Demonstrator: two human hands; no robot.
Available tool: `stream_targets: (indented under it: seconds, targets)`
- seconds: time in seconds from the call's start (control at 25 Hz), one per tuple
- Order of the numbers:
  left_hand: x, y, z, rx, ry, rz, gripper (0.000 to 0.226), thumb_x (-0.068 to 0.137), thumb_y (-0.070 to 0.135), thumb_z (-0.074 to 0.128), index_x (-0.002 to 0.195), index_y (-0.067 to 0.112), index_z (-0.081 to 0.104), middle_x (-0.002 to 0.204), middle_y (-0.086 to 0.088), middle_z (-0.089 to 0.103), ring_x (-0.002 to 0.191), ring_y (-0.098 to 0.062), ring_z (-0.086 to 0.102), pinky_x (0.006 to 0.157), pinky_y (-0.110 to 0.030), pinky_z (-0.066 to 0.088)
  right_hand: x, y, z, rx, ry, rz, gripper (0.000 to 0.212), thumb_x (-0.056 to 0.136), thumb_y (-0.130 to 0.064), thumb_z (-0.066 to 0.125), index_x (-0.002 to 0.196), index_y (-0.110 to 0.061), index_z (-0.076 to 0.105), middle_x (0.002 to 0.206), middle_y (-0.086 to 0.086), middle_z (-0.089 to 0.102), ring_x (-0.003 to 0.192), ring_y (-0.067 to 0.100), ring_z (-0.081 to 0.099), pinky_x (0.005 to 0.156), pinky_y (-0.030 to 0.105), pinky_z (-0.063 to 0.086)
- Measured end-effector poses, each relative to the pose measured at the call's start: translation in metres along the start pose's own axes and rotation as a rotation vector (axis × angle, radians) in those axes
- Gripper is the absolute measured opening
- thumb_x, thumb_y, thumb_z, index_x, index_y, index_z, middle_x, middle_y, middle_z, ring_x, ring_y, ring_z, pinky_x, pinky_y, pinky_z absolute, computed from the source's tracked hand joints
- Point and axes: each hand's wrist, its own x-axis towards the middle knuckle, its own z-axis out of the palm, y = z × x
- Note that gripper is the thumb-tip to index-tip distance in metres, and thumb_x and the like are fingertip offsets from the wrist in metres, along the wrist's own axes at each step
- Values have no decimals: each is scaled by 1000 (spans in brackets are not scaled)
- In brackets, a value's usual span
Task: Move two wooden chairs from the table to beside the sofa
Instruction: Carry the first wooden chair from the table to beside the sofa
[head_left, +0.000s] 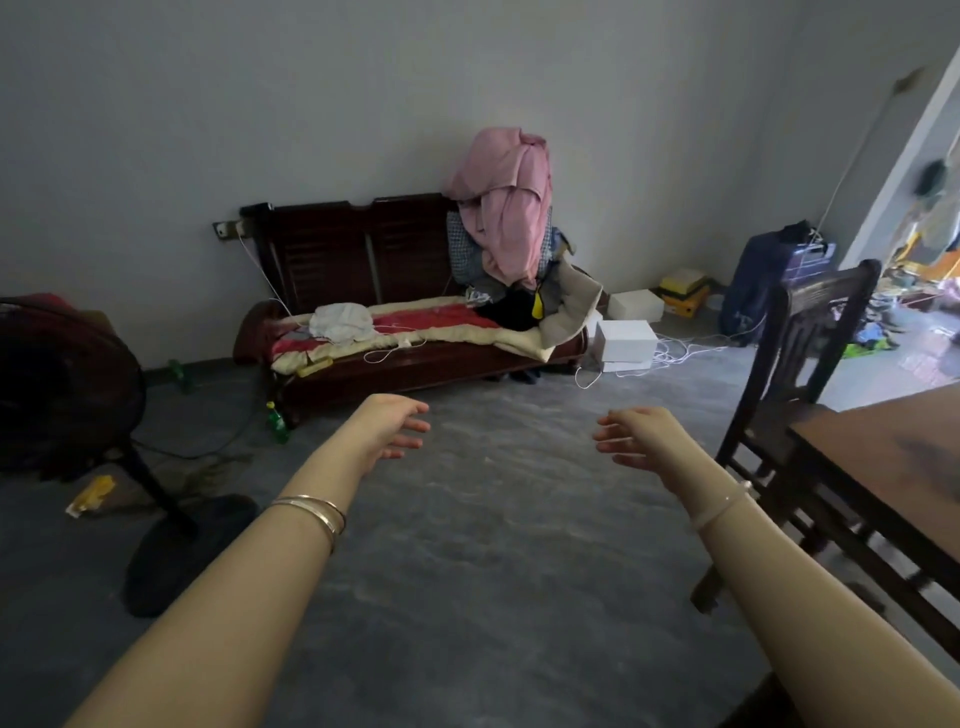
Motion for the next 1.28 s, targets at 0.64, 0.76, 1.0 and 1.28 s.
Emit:
stream_targets:
  seconds: [0.64, 0.76, 1.0, 1.28]
  targets:
    - [308, 184, 61, 142, -356, 169, 33, 97, 23, 42, 121, 13, 61, 102, -11, 67, 71, -20, 60, 66, -26, 41, 219, -81, -5, 126, 369, 58, 16, 91, -19, 50, 88, -12, 63, 77, 4, 69, 68, 19, 65, 62, 24, 46]
    - [350, 220, 87, 174, -424, 197, 33, 97, 23, 41, 122, 14, 61, 94, -7, 68, 69, -18, 59, 63, -24, 40, 247, -92, -12, 160, 433, 70, 16, 90, -20, 50, 87, -12, 64, 79, 5, 70, 70, 20, 67, 62, 25, 48]
    - [425, 268, 172, 222, -590, 216, 27, 97, 21, 41, 113, 15, 62, 87, -5, 67, 70, -20, 61, 69, -27, 41, 306, -99, -64, 224, 587, 117, 16, 89, -18, 52, 88, -9, 65, 75, 6, 70, 65, 20, 67, 63, 26, 48]
    - [499, 331, 292, 286, -686, 272, 26, 95, 17, 41, 111, 14, 61, 88, -7, 67, 67, -22, 60, 61, -25, 38, 387, -108, -155, 331, 692, 127, 24, 94, -13, 50, 106, 2, 63, 81, 14, 66, 64, 24, 62, 66, 31, 46]
